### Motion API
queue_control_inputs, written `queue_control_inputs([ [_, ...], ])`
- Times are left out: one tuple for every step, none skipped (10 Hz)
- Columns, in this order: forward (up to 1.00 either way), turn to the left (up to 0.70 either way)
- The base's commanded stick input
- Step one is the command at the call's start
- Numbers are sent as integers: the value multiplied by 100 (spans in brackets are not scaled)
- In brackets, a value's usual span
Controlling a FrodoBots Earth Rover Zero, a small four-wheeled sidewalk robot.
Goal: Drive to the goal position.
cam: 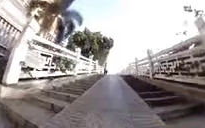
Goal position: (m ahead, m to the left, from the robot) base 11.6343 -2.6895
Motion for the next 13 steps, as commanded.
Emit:
queue_control_inputs([
  [45, -27],
  [45, -9],
  [45, -1],
  [45, 0],
  [45, 0],
  [45, 0],
  [45, 0],
  [45, 0],
  [45, 0],
  [45, 0],
  [45, 0],
  [61, 0],
  [70, 0],
])
